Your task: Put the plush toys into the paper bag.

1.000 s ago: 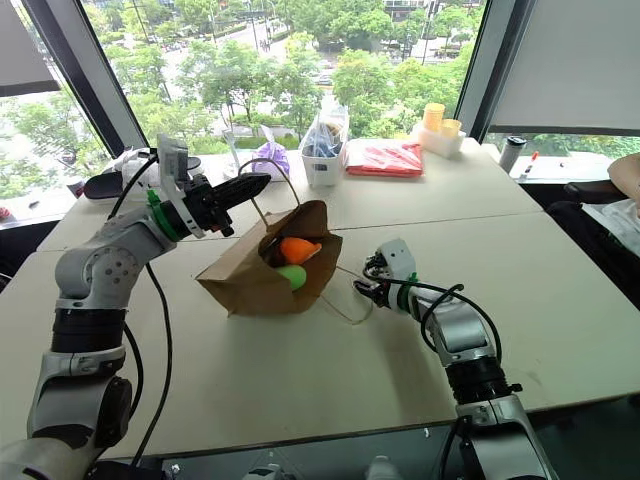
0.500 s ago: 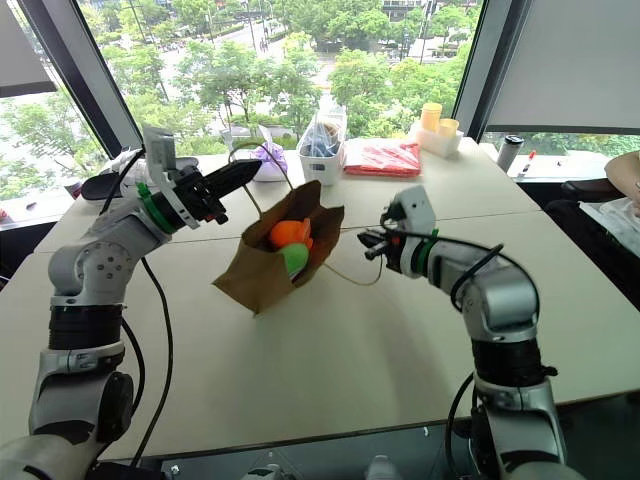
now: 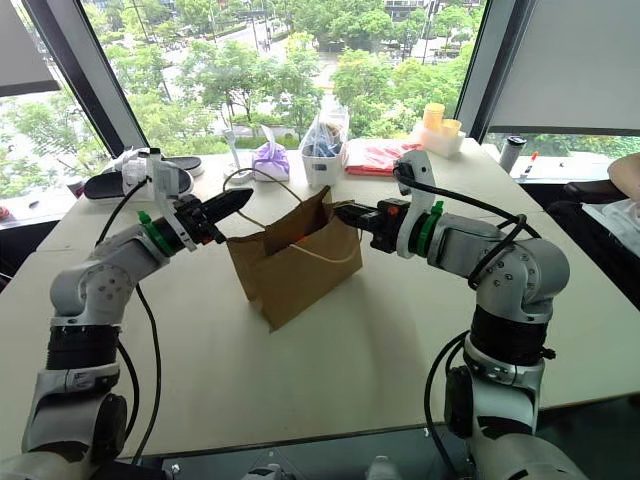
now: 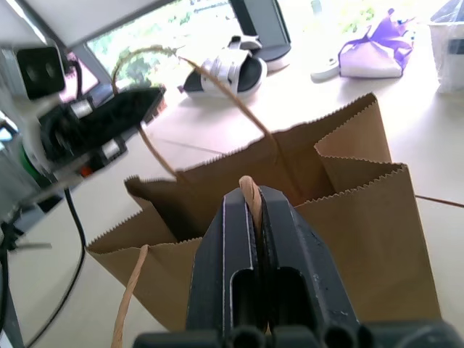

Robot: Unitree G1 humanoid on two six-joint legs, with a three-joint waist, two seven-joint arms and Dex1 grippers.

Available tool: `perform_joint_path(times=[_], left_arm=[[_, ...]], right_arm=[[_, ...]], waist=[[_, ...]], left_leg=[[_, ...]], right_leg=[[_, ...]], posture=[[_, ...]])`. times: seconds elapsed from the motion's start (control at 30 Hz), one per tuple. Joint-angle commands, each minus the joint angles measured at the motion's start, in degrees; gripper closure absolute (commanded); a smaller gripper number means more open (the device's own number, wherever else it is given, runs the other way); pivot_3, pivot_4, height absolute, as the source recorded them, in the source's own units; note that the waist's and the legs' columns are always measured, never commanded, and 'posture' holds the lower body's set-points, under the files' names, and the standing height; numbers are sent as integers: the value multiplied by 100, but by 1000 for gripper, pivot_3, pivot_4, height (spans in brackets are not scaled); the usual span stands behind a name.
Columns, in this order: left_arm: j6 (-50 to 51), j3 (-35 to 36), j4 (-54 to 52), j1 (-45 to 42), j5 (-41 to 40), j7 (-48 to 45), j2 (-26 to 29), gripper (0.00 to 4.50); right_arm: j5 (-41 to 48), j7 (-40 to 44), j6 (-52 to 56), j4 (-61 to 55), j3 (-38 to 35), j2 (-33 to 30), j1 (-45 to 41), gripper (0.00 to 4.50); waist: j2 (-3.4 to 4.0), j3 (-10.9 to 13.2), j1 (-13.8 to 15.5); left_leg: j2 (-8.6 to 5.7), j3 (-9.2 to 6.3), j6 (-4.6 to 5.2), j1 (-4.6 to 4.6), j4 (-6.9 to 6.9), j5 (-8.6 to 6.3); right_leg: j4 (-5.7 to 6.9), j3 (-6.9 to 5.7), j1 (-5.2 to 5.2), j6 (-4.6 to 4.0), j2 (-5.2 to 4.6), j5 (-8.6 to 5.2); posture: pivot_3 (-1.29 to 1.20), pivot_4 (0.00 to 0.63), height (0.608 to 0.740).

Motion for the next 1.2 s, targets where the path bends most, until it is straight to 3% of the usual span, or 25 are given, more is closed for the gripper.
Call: perform_joint_path(times=[0.03,0.17,0.2,0.23,0.3,0.43,0.47,0.53,0.8,0.93,1.07,1.2], left_arm=[[-229,91,120,-28,128,-40,47,4500],[-86,144,163,-103,60,-87,90,4500],[8,183,177,-133,-3,-73,96,4232],[81,215,184,-149,-54,-64,101,3932],[291,231,144,-141,-174,-158,168,3286],[549,207,-13,-66,-304,-369,329,1359],[567,197,-32,-59,-298,-394,360,739],[674,229,-97,-45,-388,-488,442,0],[1159,467,-569,509,-770,-984,1231,0],[1459,733,-731,751,-1126,-1095,1428,0],[1478,574,-929,1136,-1066,-1317,1585,0],[1298,179,-1122,1388,-898,-1462,1387,0]], right_arm=[[122,-170,-114,-81,-50,23,-88,4400],[198,-221,-164,-106,-41,-8,18,4400],[250,-190,-188,-142,-72,-29,51,4467],[308,-167,-197,-186,-106,-46,80,4211],[519,-108,-194,-301,-212,-73,122,3647],[736,-83,-192,-499,-153,-266,194,1724],[791,-70,-185,-547,-140,-320,207,1057],[1023,79,-196,-741,-144,-490,211,187],[1665,-23,-704,-563,-821,-1032,-139,80],[2185,-395,-769,-222,-1569,-1154,-35,80],[2407,-725,-825,-328,-1809,-1158,658,80],[1793,-565,-1165,-877,-975,-1279,2101,80]], waist=[[0,0,-8],[0,0,-6],[0,0,-6],[0,0,-5],[0,0,-8],[0,0,-25],[0,0,-25],[0,0,-23],[1,1,-28],[0,1,5],[0,1,12],[-1,0,11]], left_leg=[[0,1,0,0,0,0],[0,1,0,-1,-2,0],[0,1,0,-1,-2,0],[0,1,1,-1,-2,0],[0,1,1,-1,-1,-1],[0,1,2,-1,-3,-1],[0,1,2,-1,-3,-1],[1,1,2,-1,-3,-1],[4,2,5,-1,-9,-3],[5,6,5,-1,-3,-3],[6,3,8,-1,-5,-5],[7,5,11,2,-9,-7]], right_leg=[[2,1,-1,0,0,0],[3,1,-1,0,0,0],[3,1,-1,0,0,0],[3,1,-1,0,-1,0],[3,1,-1,0,-1,0],[4,1,-1,0,0,0],[4,0,-1,0,0,0],[3,0,-2,0,0,0],[0,2,-7,0,0,-1],[-4,1,1,0,-1,-1],[-7,0,5,-1,-2,-1],[-8,0,9,-1,-2,-2]], posture=[[0,150,740],[0,150,740],[0,150,740],[0,150,740],[0,150,740],[0,150,740],[0,150,740],[0,150,740],[0,150,740],[0,150,740],[0,150,740],[0,150,740]])
